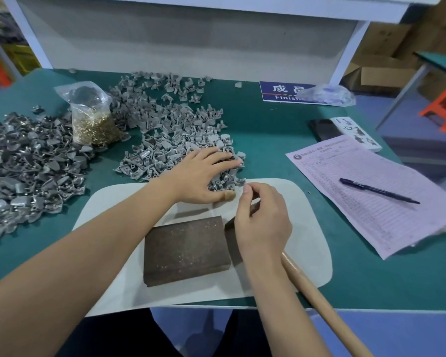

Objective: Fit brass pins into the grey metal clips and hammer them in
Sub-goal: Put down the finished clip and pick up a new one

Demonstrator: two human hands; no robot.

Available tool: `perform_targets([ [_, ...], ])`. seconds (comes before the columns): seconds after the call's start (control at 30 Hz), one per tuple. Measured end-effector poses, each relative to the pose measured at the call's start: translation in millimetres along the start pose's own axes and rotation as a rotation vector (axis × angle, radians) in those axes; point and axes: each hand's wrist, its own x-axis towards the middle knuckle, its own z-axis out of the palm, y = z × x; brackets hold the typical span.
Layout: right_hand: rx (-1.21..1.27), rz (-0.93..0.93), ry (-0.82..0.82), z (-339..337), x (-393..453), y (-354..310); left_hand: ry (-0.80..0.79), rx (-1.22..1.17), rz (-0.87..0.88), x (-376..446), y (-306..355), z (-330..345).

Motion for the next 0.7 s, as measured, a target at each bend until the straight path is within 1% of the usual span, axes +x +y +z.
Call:
perform_targets([
  [0.07,-0.004,0.01,-0.007,0.0,0.8,0.1,0.057,0.014,0.02,-1.9,0.7,0.7],
  [0.13,-0.002,0.02,-0.014,0.4,0.8,0.6,0.083,0.023,0.016,-4.1,1.5,0.9],
  [0.4,0.009,0.073,-0.017,0.4,1.1,1.4,0.072,-0.004,-0.005,-11.4,4.6,-2.2],
  [0.57,-0.003,0.1,-0.02,0.8,1.4,2.4,0.051,-0.131,-0.025,-22.8,7.8,-5.4],
  [0.7,-0.025,0.088,-0.031,1.0,0.2,2.3,0.058,-0.183,-0.045,-27.4,9.1,-6.5],
])
